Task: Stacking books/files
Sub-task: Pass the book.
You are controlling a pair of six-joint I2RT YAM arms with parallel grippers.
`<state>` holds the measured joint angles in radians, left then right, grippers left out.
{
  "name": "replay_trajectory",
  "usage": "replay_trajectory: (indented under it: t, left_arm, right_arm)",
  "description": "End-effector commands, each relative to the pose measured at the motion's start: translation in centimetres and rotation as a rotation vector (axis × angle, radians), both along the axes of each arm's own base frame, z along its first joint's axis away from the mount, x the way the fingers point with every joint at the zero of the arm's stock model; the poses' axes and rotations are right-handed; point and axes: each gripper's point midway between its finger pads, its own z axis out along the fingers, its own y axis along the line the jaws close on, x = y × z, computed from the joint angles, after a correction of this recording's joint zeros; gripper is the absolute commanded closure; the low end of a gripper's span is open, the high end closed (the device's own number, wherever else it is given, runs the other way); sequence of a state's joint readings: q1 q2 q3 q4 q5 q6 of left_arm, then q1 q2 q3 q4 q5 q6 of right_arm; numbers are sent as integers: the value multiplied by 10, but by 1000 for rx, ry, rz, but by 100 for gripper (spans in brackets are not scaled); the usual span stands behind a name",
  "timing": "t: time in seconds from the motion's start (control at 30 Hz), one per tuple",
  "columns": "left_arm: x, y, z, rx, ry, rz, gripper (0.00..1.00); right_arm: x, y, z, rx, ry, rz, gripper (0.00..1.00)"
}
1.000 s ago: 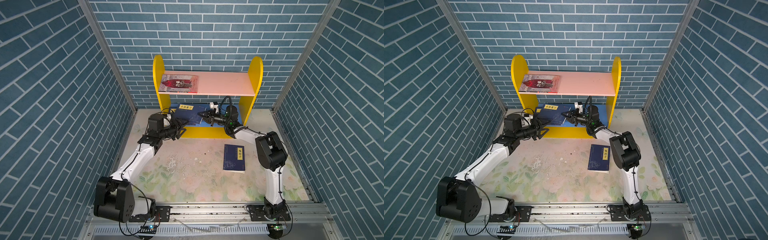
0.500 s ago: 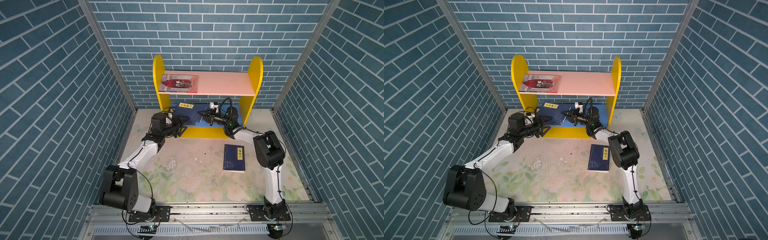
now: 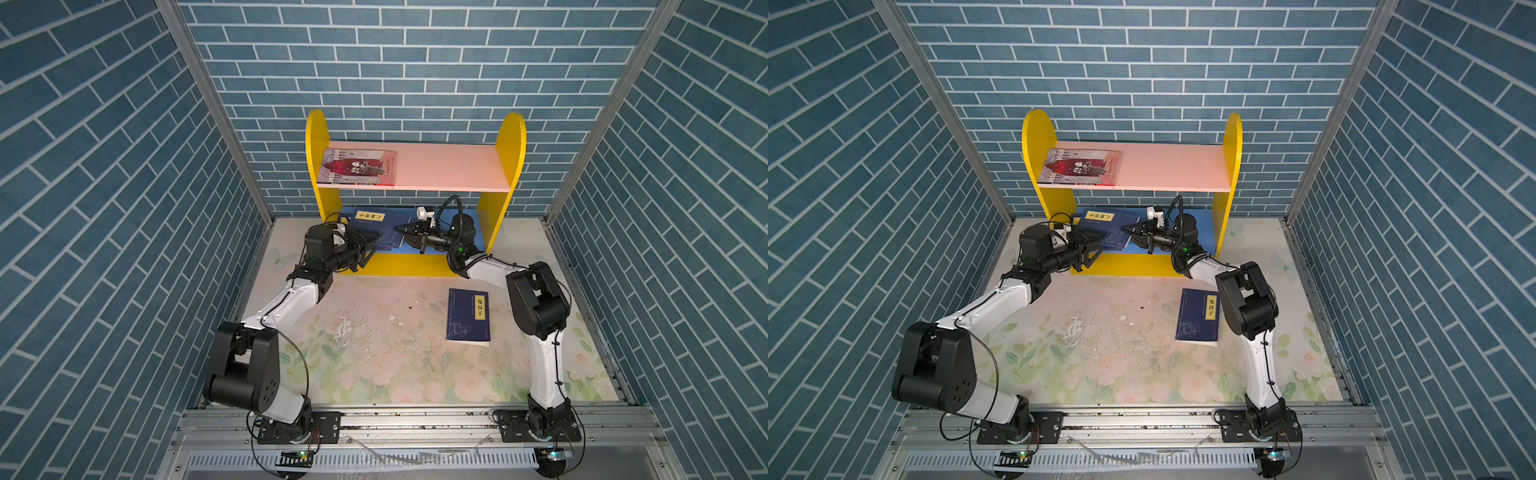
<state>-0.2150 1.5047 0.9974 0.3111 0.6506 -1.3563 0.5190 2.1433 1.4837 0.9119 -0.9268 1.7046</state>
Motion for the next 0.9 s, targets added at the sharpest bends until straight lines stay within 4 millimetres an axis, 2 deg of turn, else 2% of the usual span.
replay_trajectory:
  t: [0.0, 0.2, 0.4, 0.57, 0.67, 0.73, 0.87]
  left_arm:
    - [5, -2, 15, -11, -38, 4, 54]
    - [8, -3, 11, -19, -18, 4, 58]
    - [9, -3, 6, -19, 4, 9, 68]
    - [9, -2, 3, -20, 29, 17, 72]
    - [11, -1, 1, -22, 46, 24, 80]
    - [11, -1, -1, -26, 60, 28, 86]
    - [15, 2, 1, -35, 60, 42, 97]
  right_arm:
    - [-10, 4, 23, 34, -61, 42, 87]
    - [-13, 9, 25, 28, -62, 64, 86]
    - [-16, 14, 24, 13, -61, 84, 87]
    - [-16, 14, 22, 5, -59, 86, 87]
    - [-16, 15, 20, -2, -55, 89, 85]
    - [-16, 15, 17, -6, -50, 87, 81]
    - [-14, 14, 13, -11, -40, 74, 63]
